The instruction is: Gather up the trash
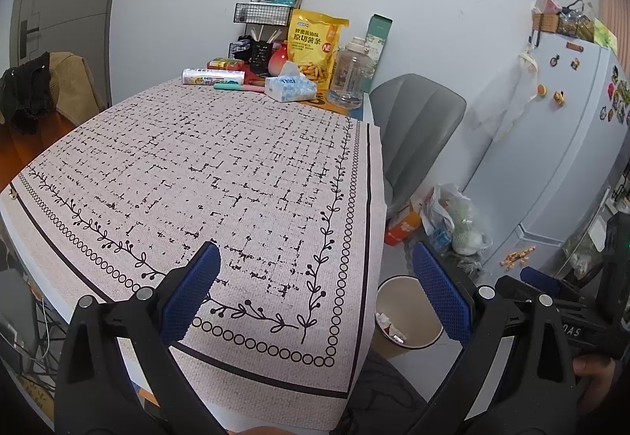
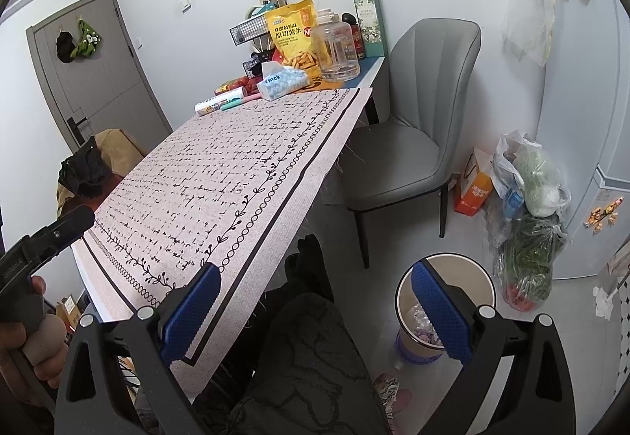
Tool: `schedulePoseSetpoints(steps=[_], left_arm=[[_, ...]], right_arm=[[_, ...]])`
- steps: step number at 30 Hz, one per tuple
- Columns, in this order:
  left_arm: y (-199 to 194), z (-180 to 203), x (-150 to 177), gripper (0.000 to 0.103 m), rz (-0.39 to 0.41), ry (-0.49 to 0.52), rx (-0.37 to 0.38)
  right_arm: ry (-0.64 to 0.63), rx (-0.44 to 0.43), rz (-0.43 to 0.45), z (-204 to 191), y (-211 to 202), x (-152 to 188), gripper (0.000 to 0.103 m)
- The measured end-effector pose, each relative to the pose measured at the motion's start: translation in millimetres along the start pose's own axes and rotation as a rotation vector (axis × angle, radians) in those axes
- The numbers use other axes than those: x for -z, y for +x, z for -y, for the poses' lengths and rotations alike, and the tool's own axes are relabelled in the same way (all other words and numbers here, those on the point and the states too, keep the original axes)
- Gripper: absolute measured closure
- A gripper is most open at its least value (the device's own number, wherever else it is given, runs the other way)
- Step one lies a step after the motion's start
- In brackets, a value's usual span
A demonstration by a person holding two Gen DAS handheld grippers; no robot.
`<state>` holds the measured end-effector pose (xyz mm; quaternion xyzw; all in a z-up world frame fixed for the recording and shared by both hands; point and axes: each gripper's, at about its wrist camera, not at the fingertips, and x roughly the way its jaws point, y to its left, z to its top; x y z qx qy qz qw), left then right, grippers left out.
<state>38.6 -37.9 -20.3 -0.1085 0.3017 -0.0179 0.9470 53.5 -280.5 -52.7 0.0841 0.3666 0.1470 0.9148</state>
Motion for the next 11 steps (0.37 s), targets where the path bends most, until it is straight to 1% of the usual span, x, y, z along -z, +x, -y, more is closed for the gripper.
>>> schedulePoseSetpoints(steps=[5,8,11], left_arm=[[1.6,-0.1,-1.7,0.006,-0.025,-0.014,0.005],[-3.0,2.6,-2.9,0.006,-0.024,0.002,0.000],[-7.2,1.1,-2.2,0.006,-0.028,-0.004,-0.003]], right_arm=[[0.015,-0.002,-0.011,-0.4,2.3,-1.2,0.008],[0.022,0.001,-0.004,-0.2,-1.8,-2.7,0.008],[0.028,0.005,-0.008,-0.2,-4.1,-3.5,0.008]])
